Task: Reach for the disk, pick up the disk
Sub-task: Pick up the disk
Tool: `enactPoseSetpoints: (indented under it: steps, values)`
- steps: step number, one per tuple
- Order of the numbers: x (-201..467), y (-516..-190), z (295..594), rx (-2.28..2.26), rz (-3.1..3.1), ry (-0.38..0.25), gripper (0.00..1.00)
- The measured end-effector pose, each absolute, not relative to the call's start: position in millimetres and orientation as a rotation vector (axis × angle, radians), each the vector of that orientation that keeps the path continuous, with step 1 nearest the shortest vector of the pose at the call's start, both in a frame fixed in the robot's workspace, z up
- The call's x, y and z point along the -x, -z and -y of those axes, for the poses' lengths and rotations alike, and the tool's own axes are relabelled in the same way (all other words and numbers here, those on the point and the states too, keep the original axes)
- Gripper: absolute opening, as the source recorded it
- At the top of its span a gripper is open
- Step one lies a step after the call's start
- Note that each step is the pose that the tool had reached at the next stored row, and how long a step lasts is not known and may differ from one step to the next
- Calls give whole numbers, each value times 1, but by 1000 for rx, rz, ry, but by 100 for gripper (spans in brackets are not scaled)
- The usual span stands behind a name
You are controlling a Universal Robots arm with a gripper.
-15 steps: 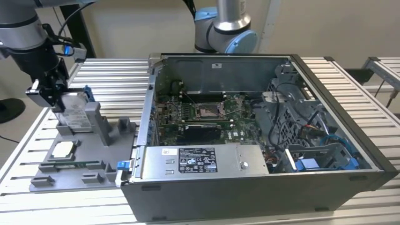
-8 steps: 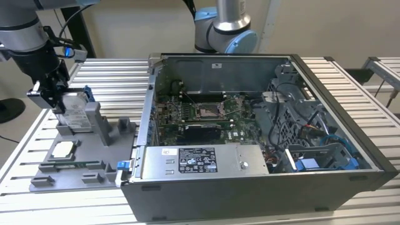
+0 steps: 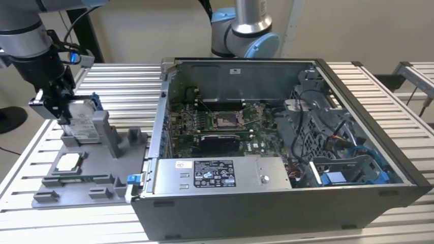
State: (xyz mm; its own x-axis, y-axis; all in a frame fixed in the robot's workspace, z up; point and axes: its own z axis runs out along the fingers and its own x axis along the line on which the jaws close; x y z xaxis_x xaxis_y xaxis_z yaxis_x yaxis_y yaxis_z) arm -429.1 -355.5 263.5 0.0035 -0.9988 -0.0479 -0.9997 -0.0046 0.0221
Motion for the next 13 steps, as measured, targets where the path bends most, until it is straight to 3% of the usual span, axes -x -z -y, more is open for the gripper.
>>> enactPoseSetpoints:
  steps: [8,9,13]
  values:
    - [429,-263,356,2211,-2206,-77,100]
    - [429,-263,356,2211,-2206,-77,0]
    - [429,-263,356,2211,-2206,-76,0]
